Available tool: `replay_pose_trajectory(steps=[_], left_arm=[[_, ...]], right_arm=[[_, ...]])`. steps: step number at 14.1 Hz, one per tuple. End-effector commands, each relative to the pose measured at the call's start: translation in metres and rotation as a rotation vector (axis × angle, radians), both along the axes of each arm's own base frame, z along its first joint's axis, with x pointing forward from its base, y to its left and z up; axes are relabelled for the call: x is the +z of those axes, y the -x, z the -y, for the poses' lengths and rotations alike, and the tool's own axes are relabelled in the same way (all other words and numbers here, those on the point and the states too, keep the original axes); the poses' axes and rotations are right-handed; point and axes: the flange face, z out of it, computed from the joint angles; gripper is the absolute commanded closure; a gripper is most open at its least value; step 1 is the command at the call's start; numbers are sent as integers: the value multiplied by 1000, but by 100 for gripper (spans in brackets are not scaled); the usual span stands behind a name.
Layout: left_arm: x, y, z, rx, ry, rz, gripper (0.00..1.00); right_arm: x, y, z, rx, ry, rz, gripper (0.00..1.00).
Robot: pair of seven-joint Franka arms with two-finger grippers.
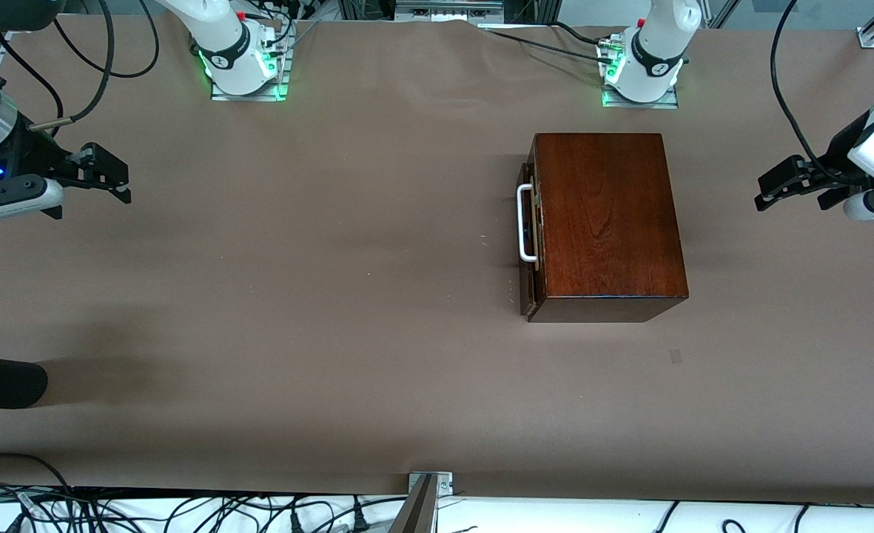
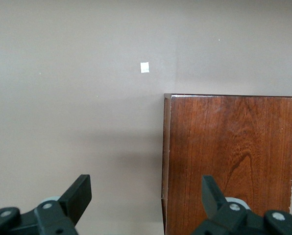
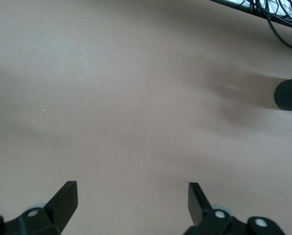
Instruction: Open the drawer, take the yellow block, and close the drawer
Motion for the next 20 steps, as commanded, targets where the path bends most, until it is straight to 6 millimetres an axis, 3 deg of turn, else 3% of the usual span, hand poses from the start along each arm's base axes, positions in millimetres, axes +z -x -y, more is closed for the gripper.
replay_pose_trajectory(steps=[1, 7, 9, 11, 15, 20], left_arm=[[6, -3, -3, 5, -14, 12, 0], [0, 0, 6, -12, -17, -12, 0], [-7, 0, 28, -50, -15, -27, 0], [-18, 6, 67, -114, -14, -51, 0], [-45, 22, 163, -221, -15, -101, 0], [-95, 48, 290, -100, -43, -111, 0]], right_arm=[[6, 0, -2, -6, 11, -2, 0], [7, 0, -3, -9, 10, 0, 0], [5, 0, -2, -12, 11, -3, 0], [4, 0, -1, -14, 10, -8, 0], [4, 0, -1, -15, 10, -8, 0], [4, 0, -1, -15, 10, -8, 0]])
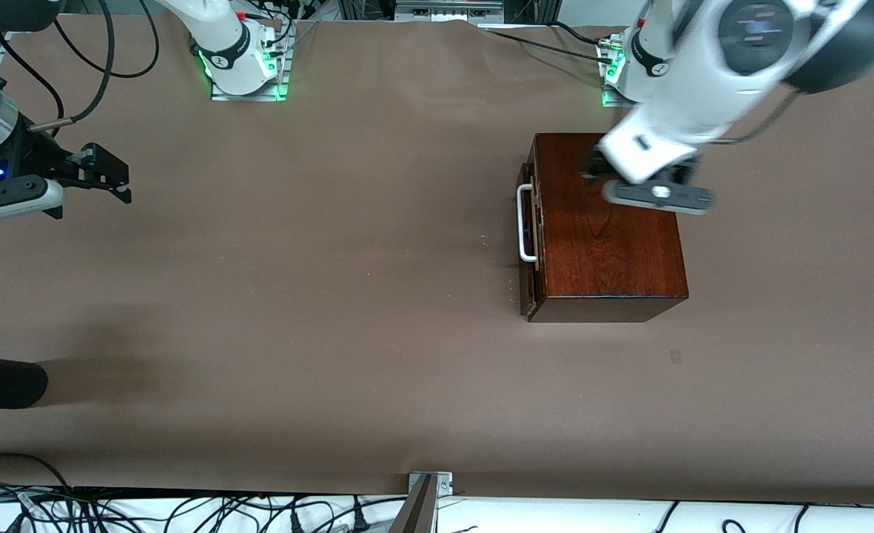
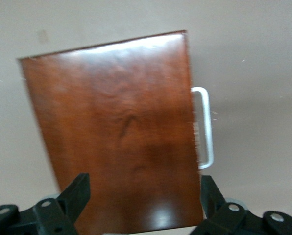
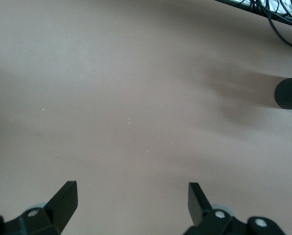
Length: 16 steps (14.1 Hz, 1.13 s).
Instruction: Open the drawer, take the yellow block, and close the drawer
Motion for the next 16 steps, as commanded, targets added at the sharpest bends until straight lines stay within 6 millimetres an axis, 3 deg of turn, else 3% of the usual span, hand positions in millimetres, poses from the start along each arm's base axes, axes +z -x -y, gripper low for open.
replay_pose_trajectory(steps=[1, 3, 5, 7, 11, 16], left_arm=[[-34, 12, 61, 59, -44, 28, 0], [-66, 26, 99, 71, -85, 59, 0], [-111, 40, 130, 40, -125, 80, 0], [-142, 51, 148, 25, -151, 104, 0], [-190, 64, 143, -60, -257, 141, 0], [-217, 73, 151, -54, -220, 144, 0]], right_arm=[[5, 0, -1, -11, 9, -3, 0], [5, 0, -1, -11, 9, -3, 0], [6, 1, -2, -11, 9, -2, 0], [6, 1, -2, -12, 9, -2, 0], [5, 0, -2, -12, 9, -3, 0], [5, 0, -1, -15, 8, -3, 0]])
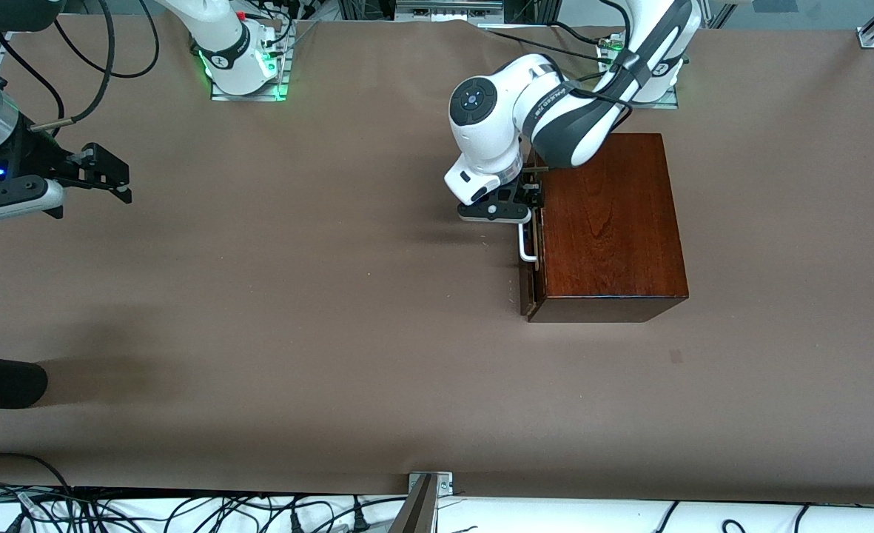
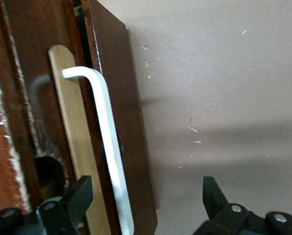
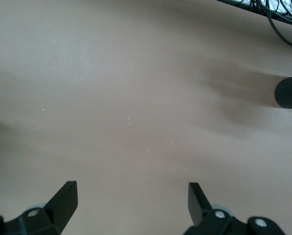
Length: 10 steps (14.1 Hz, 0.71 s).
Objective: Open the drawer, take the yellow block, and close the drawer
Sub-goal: 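Pull the drawer open by its handle with the left gripper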
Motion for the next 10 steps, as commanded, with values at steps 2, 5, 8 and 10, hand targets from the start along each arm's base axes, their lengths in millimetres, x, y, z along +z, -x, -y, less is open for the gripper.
replay_pose_trajectory(steps=[2, 5, 8, 10], left_arm=[[-13, 9, 5, -9, 0, 24, 0], [-19, 15, 20, -18, 43, 36, 0], [-23, 20, 42, -7, 128, 63, 0], [-24, 20, 54, 0, 180, 84, 0]], right_arm=[[6, 0, 0, -12, 7, -1, 0], [5, 0, 0, -12, 8, -3, 0], [5, 0, 0, -12, 8, -3, 0], [5, 0, 0, -10, 8, -4, 0]])
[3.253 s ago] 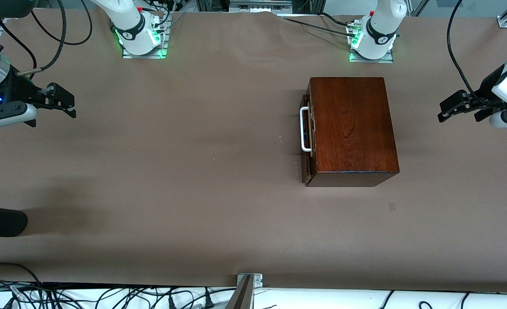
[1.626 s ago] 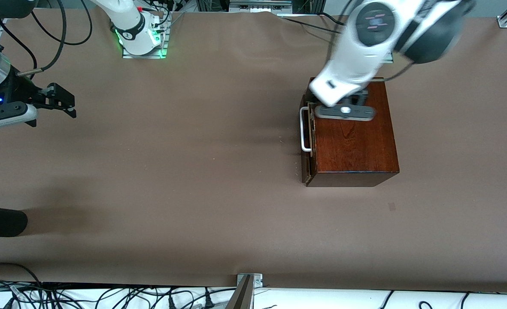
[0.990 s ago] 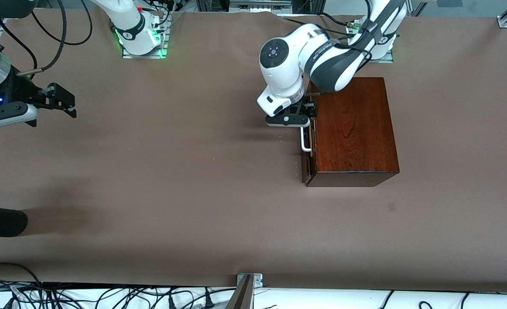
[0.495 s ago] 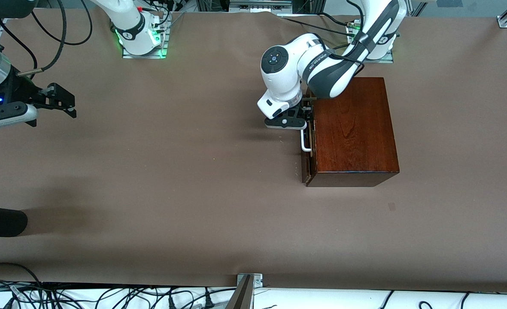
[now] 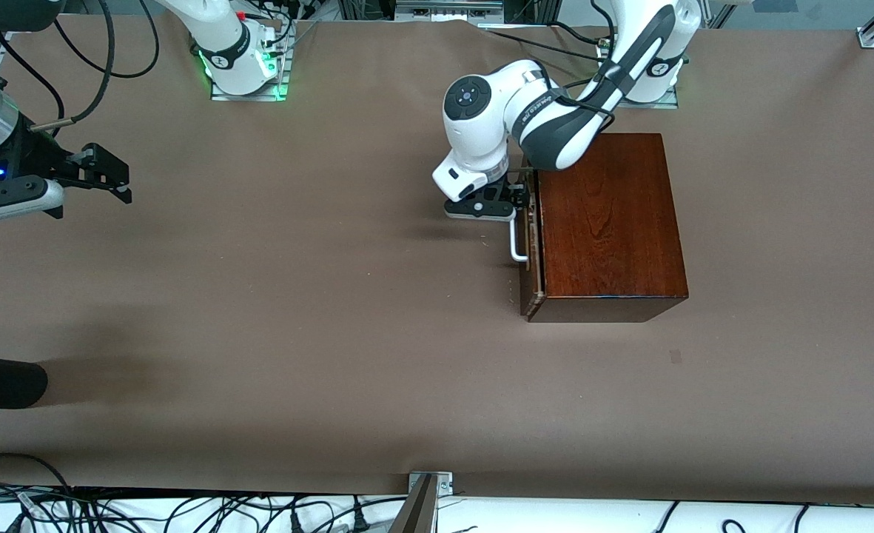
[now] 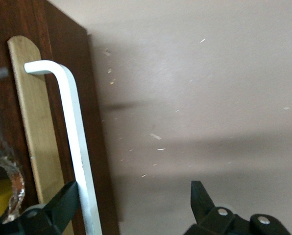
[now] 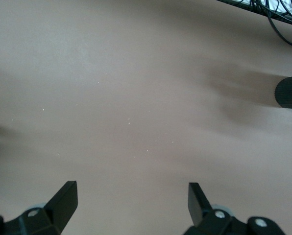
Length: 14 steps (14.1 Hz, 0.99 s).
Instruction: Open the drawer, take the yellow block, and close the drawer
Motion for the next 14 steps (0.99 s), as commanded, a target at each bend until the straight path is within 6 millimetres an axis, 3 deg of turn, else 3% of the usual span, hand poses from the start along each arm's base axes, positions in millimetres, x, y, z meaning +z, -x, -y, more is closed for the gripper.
replay_pose_trajectory(steps=[1, 3, 4, 6, 14], left_arm=[[-7, 8, 31, -4, 85, 35, 0], [-16, 18, 51, -24, 94, 19, 0], [-21, 29, 70, -22, 106, 15, 0], [-13, 27, 97, 29, 142, 35, 0], [4, 15, 102, 67, 167, 45, 0]], right_arm=[[5, 0, 1, -10, 8, -4, 0], [5, 0, 1, -9, 8, -4, 0], [5, 0, 1, -9, 8, -4, 0], [5, 0, 1, -9, 8, -4, 0], [3, -1, 7, -12, 14, -8, 0]])
